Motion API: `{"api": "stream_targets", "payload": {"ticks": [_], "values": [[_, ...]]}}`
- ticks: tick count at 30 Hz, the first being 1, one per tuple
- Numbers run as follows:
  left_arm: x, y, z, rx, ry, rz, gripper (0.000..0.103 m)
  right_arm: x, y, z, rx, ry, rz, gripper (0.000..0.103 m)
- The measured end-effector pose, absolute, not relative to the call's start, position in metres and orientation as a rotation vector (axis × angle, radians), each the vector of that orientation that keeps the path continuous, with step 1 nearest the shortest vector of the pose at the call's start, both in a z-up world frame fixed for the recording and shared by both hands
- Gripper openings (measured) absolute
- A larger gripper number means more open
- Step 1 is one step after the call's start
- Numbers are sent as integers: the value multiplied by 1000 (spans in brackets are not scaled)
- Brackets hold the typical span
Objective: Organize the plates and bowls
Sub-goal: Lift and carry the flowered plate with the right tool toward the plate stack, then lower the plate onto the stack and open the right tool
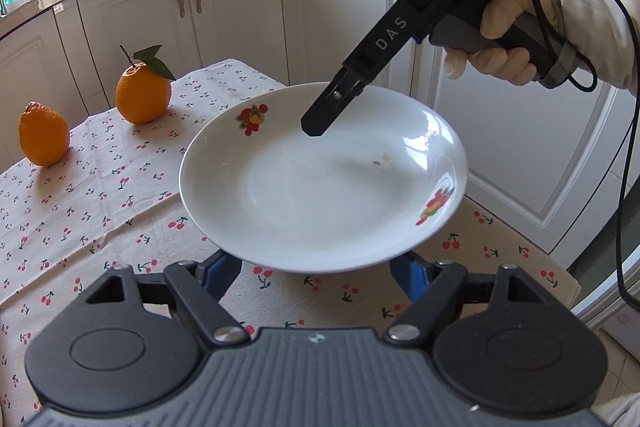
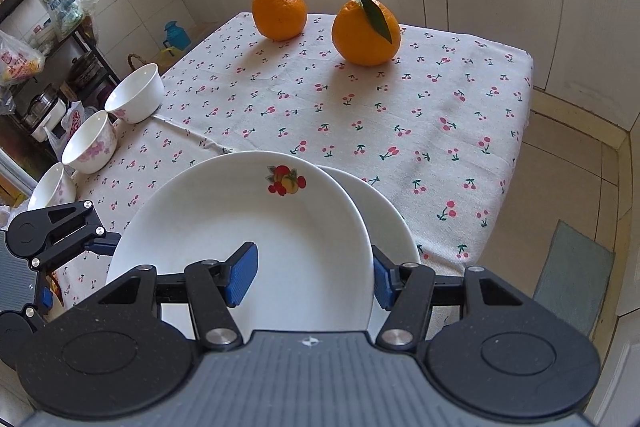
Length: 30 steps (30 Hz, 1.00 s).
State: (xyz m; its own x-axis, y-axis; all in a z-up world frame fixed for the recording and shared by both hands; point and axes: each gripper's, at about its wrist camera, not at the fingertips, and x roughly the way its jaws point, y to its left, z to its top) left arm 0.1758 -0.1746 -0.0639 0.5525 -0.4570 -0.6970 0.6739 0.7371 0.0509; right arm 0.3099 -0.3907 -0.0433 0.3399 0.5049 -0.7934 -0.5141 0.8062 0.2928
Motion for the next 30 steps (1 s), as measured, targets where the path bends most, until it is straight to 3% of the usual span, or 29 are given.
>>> {"api": "stream_targets", "payload": {"ticks": [30], "values": [[188,-174,-70,297,737,-723,85,302,-403,-48,-29,1055,605,65]]}}
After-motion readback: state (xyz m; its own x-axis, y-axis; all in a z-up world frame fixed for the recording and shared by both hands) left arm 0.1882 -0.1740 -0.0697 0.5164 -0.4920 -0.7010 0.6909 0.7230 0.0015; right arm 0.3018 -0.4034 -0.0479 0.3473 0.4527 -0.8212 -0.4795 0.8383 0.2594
